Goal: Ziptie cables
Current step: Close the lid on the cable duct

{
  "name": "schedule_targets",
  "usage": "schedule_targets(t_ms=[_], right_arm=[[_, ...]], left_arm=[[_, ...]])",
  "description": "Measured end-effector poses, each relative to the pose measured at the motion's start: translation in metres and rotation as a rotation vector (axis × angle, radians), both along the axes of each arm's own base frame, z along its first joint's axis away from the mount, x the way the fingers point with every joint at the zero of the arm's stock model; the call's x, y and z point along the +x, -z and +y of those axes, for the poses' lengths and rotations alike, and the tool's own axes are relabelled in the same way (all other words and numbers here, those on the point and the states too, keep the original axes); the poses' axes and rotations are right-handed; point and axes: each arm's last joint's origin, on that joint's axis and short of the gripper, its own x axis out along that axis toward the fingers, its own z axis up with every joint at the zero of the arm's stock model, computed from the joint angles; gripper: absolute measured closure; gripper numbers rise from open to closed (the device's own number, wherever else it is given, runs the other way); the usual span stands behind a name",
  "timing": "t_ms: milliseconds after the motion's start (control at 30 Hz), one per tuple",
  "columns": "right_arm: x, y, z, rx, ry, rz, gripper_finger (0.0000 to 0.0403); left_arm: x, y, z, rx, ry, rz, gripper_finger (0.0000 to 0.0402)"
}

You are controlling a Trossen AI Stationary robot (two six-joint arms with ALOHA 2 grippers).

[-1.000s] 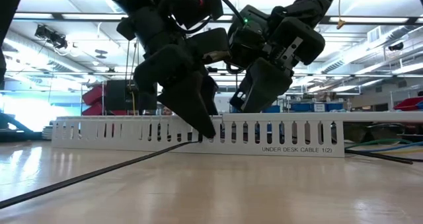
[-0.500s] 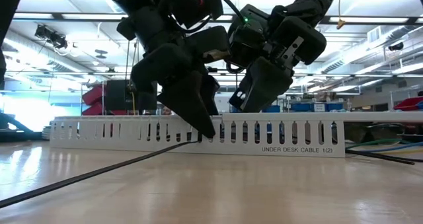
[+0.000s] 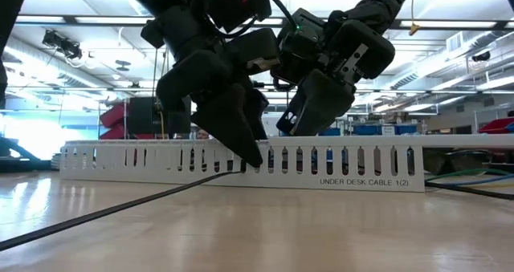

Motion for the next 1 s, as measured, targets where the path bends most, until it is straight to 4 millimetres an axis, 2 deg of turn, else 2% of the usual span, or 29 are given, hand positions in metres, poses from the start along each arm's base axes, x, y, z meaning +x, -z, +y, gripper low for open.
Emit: schedule_targets(t_ms=[200,500,867,1000], right_arm=[[0.000,0.000,-0.001,-0.002,0.001,-0.009,0.0403],[0.007,0.013,-0.003,0.038,-0.036,-0.010,0.0403],[0.009,0.010,-0.004,0.023,-0.034,0.006,0.0403],[0.008,0.011,-0.004,0.020,-0.027,0.020,0.0403]], left_arm=[[0.000,0.000,0.000,-0.002,-0.002,0.000,0.0182],[-0.001,0.000,0.000,-0.004,-0.006,0.006,0.0182],[-0.002,0.000,0.001,0.028,-0.027,0.019,0.0182],[-0.004,0.000,0.002,0.042,-0.036,0.040,0.0169]])
